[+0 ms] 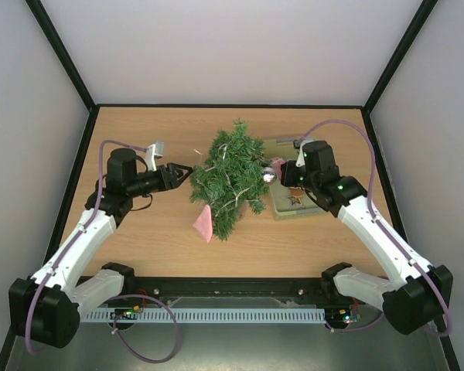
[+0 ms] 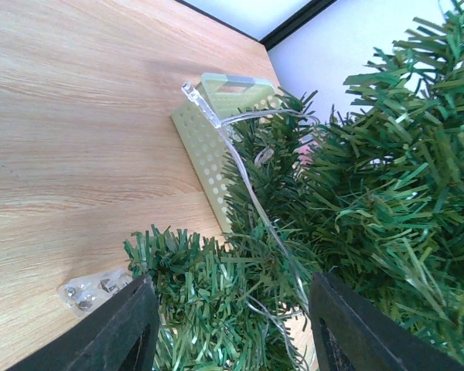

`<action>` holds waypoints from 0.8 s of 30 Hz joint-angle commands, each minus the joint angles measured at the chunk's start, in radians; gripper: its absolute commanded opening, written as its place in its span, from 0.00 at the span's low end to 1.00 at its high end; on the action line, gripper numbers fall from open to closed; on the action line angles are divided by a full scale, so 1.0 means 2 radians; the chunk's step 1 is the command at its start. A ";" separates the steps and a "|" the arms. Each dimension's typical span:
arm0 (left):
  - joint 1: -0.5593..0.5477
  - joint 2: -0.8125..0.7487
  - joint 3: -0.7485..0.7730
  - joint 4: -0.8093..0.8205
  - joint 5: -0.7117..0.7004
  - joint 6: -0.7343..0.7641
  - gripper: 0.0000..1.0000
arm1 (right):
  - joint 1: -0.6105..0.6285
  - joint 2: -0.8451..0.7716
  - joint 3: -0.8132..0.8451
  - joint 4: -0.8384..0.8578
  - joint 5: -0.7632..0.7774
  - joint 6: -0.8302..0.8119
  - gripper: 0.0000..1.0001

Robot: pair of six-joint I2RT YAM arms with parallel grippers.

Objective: Decorate the small christmas tree

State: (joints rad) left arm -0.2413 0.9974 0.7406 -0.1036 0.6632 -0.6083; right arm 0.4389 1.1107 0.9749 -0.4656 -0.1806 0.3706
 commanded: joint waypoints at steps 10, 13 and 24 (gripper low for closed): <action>0.003 0.050 0.023 0.004 0.046 0.043 0.52 | 0.001 -0.077 -0.040 -0.043 -0.074 0.032 0.02; 0.003 0.055 0.021 -0.002 0.045 0.049 0.47 | 0.001 -0.084 -0.046 -0.013 -0.122 0.042 0.02; 0.001 0.034 0.001 -0.001 0.045 0.035 0.29 | 0.001 -0.076 -0.064 0.083 -0.171 0.066 0.02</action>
State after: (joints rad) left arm -0.2409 1.0969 0.7574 -0.1005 0.7399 -0.5331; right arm 0.4389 0.9424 0.8562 -0.3977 -0.4839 0.4839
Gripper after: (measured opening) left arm 0.312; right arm 0.025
